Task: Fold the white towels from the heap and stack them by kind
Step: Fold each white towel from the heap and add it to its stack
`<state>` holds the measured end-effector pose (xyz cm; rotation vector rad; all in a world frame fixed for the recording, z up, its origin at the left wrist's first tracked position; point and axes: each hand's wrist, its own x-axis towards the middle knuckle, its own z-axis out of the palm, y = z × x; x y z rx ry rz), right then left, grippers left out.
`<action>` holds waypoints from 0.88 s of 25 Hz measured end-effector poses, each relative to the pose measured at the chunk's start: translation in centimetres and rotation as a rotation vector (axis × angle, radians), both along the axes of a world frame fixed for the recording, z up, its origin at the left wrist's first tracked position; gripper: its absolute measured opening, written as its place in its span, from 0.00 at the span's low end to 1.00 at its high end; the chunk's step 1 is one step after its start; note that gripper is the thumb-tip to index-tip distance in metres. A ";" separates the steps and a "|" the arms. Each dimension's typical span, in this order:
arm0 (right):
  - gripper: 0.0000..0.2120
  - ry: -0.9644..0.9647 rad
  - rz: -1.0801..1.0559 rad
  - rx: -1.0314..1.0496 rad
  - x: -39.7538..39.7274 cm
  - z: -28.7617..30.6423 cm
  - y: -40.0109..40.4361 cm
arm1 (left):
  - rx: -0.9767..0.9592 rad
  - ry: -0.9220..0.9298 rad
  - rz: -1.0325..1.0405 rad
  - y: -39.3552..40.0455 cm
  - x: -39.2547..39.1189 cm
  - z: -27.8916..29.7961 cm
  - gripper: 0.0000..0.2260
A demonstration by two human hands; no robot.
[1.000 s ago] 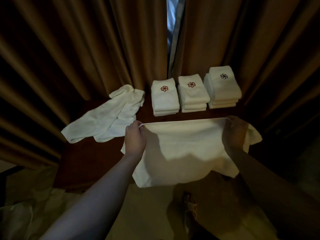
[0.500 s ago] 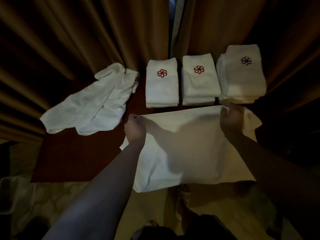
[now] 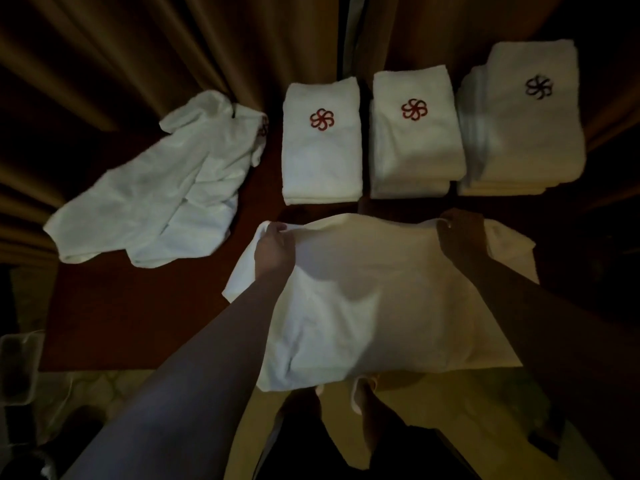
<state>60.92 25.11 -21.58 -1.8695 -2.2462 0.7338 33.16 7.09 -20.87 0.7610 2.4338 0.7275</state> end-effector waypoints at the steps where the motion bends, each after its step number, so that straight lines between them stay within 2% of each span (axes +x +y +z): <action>1: 0.10 -0.034 0.001 -0.019 0.3 -0.4 0.1 | -0.032 -0.032 -0.047 0.3 -0.4 -0.6 0.16; 4: 0.17 -0.049 -0.024 -0.013 1.1 -1.0 -0.5 | -0.099 -0.158 -0.196 0.9 -0.8 -1.8 0.25; 6: 0.19 -0.016 -0.124 0.047 1.7 -0.1 -1.3 | -0.088 -0.159 -0.298 1.2 0.0 -2.2 0.29; 8: 0.16 0.008 -0.168 0.147 2.3 0.8 -2.4 | -0.072 -0.098 -0.378 1.6 1.7 -2.2 0.27; 10: 0.15 0.033 -0.116 0.185 3.3 0.7 -3.5 | -0.123 0.056 -0.553 2.0 4.0 -2.0 0.22; 12: 0.17 -0.031 -0.028 0.095 4.5 -0.2 -4.5 | -0.141 0.193 -0.774 2.4 6.3 -2.2 0.18; 14: 0.21 -0.125 -0.025 -0.065 5.7 -1.5 -5.4 | -0.136 0.183 -0.909 3.0 8.8 -2.8 0.18; 18: 0.23 -0.188 -0.089 -0.215 7.9 -2.6 -5.7 | -0.191 0.132 -1.013 5.2 13.8 -3.1 0.21; 22: 0.25 -0.246 -0.121 -0.125 10.3 -3.1 -5.3 | -0.378 0.146 -1.014 7.3 16.4 -3.2 0.27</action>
